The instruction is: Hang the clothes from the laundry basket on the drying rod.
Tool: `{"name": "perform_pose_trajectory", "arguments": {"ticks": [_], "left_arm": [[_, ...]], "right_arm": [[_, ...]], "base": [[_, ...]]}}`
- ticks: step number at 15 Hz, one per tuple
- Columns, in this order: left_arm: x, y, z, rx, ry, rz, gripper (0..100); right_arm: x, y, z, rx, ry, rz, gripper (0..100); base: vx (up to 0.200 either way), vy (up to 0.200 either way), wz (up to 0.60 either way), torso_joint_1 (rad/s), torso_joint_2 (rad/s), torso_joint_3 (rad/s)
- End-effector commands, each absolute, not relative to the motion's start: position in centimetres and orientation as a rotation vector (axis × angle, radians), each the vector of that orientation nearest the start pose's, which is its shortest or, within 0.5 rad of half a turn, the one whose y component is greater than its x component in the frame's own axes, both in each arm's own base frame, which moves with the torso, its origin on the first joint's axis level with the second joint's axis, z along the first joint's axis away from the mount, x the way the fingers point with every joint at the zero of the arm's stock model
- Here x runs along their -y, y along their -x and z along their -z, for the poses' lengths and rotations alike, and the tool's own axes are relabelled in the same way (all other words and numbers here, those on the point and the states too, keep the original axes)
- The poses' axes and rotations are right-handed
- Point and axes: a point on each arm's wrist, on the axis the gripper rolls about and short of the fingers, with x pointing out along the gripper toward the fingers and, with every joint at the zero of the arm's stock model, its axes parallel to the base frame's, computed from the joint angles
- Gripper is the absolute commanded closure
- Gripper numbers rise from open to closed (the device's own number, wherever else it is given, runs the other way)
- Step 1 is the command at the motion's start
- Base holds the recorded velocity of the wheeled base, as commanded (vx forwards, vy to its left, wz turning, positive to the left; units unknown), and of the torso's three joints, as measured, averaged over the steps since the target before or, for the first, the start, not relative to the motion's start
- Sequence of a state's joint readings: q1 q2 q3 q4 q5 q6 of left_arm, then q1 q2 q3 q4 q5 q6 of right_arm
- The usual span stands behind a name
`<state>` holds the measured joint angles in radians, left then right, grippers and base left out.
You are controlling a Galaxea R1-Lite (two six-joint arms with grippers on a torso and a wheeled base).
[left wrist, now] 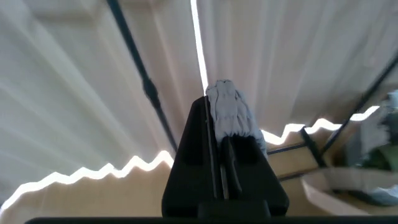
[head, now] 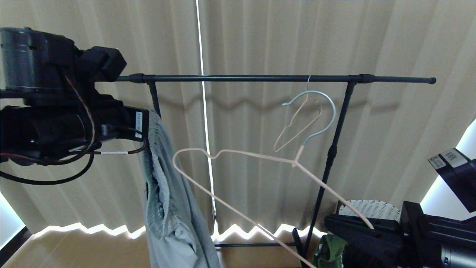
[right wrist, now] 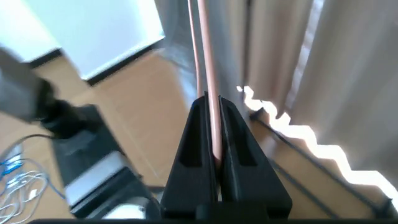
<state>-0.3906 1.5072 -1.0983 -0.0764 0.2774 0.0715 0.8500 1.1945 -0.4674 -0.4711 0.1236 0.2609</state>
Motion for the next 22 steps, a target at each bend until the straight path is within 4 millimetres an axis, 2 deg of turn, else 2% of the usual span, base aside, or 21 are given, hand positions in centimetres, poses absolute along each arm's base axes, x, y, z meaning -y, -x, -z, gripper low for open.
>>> {"name": "perform_pose_trajectory", "arguments": {"ticks": [1, 5, 7, 11, 17, 22], "left_arm": [[10.1, -25.8, -25.3, -0.358, -0.200, 0.121, 100], [9.8, -25.1, -25.4, -0.398, -0.219, 0.120, 100], [9.3, -23.7, -25.9, -0.433, -0.247, 0.127, 100], [9.1, -23.5, -25.9, -0.439, -0.259, 0.090, 100], [10.0, -23.1, -25.5, -0.442, -0.262, 0.031, 100], [9.6, -22.7, -24.5, -0.471, -0.299, -0.012, 100]], "right_arm": [[-13.7, -10.8, -18.8, -0.395, -0.129, -0.964, 100], [-16.0, -12.0, -17.6, -0.421, -0.116, -0.976, 100], [-17.1, -12.9, -16.8, -0.419, -0.114, -0.970, 100], [-19.0, -14.6, -16.2, -0.390, -0.112, -0.890, 100], [-20.2, -15.9, -16.1, -0.381, -0.152, -0.826, 100], [-19.4, -16.8, -16.1, -0.377, -0.154, -0.763, 100]], "base": [[0.000, 0.000, 0.00, 0.000, 0.00, 0.000], [0.000, 0.000, 0.00, 0.000, 0.00, 0.000], [0.000, 0.000, 0.00, 0.000, 0.00, 0.000], [0.000, 0.000, 0.00, 0.000, 0.00, 0.000], [0.000, 0.000, 0.00, 0.000, 0.00, 0.000], [0.000, 0.000, 0.00, 0.000, 0.00, 0.000]]}}
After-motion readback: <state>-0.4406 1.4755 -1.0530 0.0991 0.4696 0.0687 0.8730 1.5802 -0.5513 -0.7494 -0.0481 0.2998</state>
